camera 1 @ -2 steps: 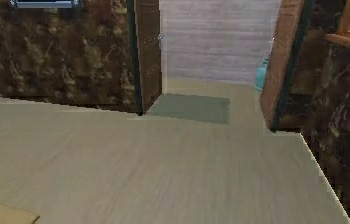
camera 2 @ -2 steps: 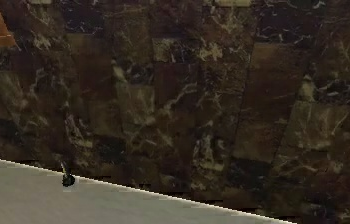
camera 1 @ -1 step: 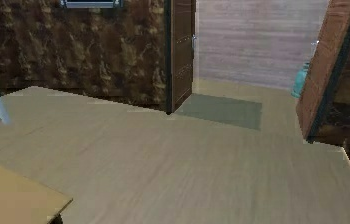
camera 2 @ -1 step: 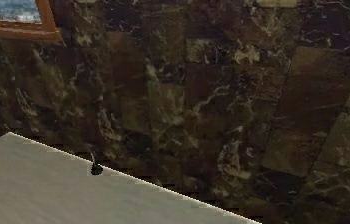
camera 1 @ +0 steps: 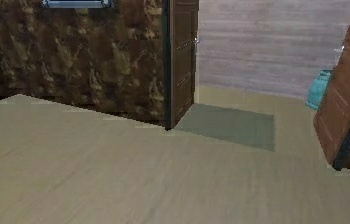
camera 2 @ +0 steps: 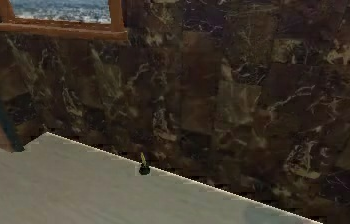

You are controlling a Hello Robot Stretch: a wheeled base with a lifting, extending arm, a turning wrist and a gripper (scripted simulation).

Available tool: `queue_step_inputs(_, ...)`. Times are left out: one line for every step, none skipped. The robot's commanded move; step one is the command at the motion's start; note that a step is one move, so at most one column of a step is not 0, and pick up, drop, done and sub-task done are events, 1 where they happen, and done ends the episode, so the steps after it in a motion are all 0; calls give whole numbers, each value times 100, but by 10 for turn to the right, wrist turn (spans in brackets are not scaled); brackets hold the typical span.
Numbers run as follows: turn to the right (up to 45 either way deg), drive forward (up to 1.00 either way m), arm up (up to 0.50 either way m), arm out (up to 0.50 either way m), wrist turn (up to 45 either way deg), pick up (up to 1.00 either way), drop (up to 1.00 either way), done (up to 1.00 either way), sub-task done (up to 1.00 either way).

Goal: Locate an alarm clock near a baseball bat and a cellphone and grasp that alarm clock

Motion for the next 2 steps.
queue_step_inputs(-420, 0, 0, 0, 0, 0, 0, 0, 0)
queue_step_inputs(0, 60, 0, 0, 0, 0, 0, 0, 0)
